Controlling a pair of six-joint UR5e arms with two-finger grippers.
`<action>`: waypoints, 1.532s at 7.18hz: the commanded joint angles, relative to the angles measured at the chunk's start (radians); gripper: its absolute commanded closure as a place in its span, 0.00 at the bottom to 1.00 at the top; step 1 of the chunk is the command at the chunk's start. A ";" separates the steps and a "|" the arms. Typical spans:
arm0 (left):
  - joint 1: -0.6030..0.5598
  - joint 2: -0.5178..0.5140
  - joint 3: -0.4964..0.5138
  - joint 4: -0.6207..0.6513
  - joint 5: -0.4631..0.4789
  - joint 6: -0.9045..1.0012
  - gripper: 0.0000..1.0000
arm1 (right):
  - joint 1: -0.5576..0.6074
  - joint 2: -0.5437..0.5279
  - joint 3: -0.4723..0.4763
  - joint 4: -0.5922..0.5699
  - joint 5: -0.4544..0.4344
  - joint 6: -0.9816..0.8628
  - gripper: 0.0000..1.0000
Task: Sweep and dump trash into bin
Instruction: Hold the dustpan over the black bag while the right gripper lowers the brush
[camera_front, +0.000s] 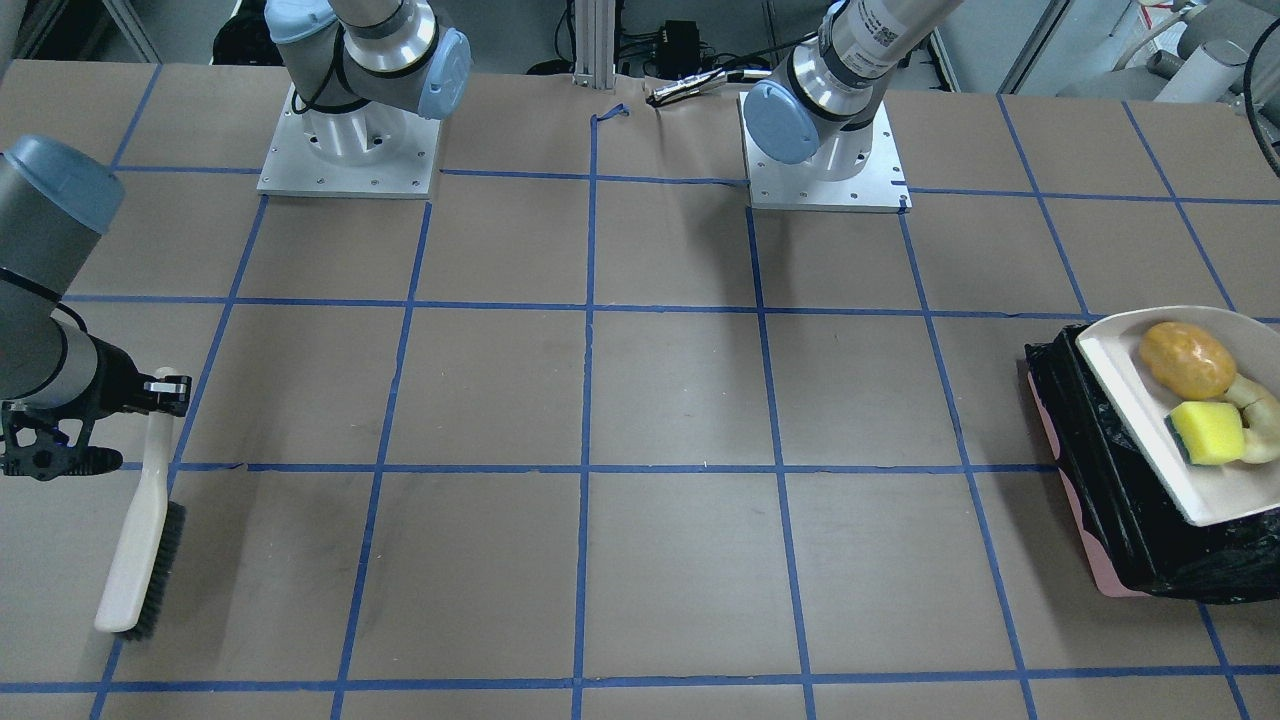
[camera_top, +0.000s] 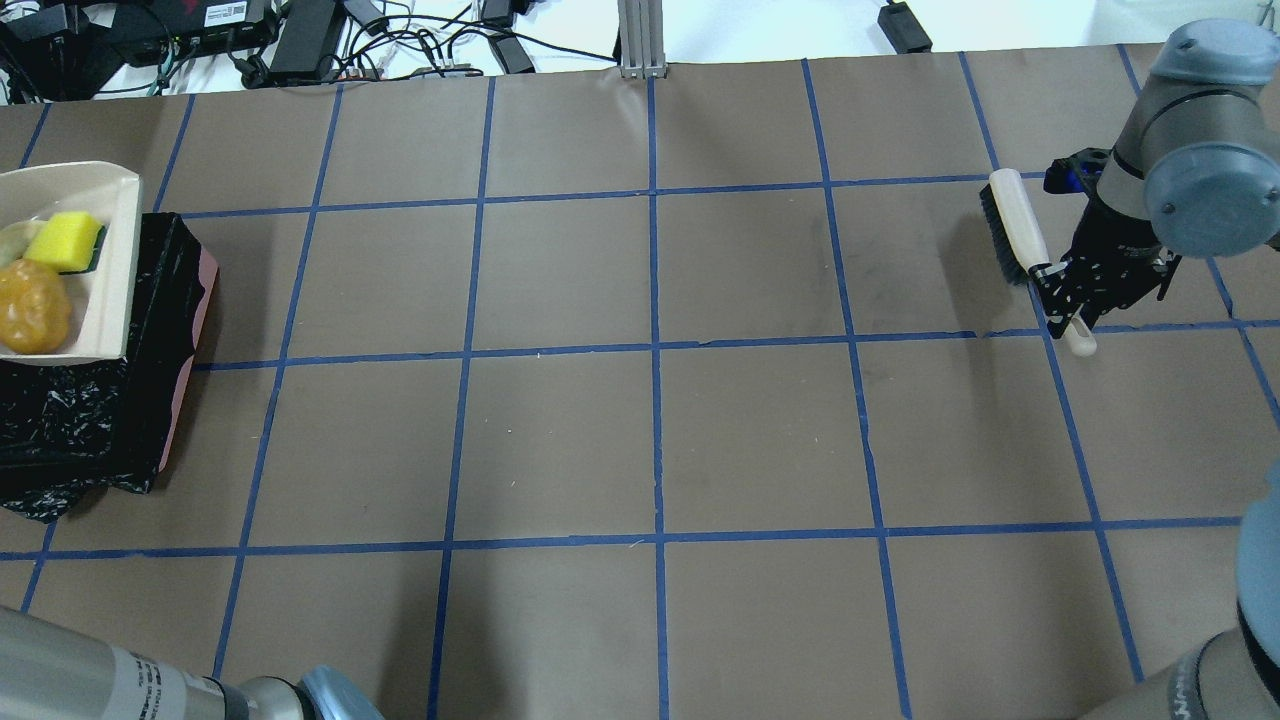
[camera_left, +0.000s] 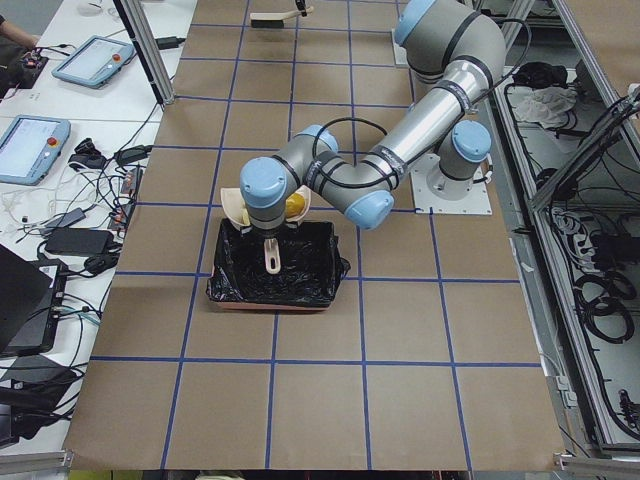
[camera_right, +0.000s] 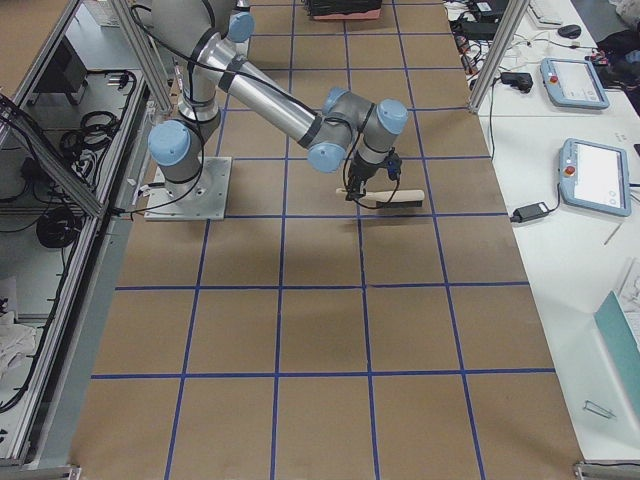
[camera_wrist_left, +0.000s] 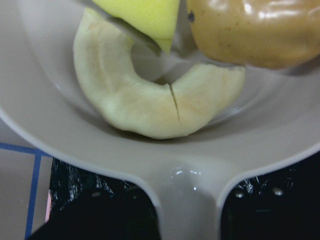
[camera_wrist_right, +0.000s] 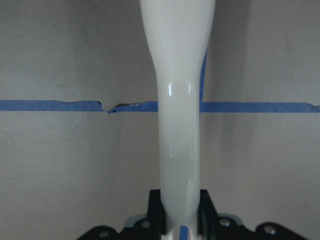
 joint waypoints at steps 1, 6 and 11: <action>0.100 -0.020 0.019 0.000 0.059 0.118 1.00 | -0.003 0.013 -0.001 0.000 0.000 -0.004 1.00; 0.104 -0.049 0.016 0.065 0.278 0.149 1.00 | -0.011 0.016 0.002 0.006 -0.002 -0.002 0.98; 0.081 -0.065 0.016 0.108 0.387 0.156 1.00 | -0.013 0.020 0.002 -0.001 0.000 0.002 0.46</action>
